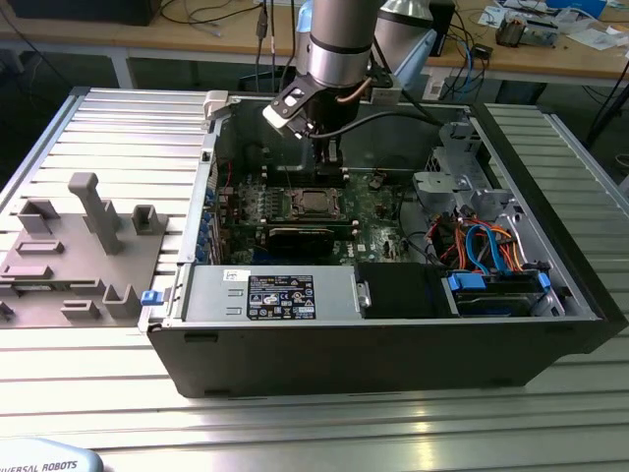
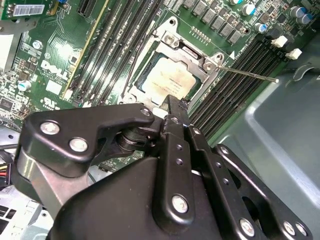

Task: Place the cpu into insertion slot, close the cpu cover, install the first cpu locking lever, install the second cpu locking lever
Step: 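Close the cpu cover, then install the first cpu locking lever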

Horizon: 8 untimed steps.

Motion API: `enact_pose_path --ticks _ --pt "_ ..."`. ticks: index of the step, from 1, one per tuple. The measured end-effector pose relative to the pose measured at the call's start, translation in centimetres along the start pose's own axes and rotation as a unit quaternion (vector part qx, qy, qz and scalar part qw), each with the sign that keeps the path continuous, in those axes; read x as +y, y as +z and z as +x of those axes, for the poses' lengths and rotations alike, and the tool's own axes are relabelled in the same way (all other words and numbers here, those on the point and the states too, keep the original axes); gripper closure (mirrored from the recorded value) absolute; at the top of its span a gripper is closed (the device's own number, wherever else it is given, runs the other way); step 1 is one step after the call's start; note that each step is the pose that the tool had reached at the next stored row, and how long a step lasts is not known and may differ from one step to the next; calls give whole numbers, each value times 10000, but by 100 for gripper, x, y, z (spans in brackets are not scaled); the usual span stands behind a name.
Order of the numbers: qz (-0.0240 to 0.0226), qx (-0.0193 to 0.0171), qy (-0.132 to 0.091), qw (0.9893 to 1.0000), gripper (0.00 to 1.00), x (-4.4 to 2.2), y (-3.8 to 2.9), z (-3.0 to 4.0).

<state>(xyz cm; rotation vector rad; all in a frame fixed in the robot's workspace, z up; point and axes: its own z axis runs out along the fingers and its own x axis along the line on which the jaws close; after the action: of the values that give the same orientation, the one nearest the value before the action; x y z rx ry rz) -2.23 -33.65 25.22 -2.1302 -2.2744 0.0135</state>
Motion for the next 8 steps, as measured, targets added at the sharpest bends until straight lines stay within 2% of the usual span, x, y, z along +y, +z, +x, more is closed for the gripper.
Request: enact_pose_path --ticks 8 --pt "1 -1 0 10000 89 0 -5 0"
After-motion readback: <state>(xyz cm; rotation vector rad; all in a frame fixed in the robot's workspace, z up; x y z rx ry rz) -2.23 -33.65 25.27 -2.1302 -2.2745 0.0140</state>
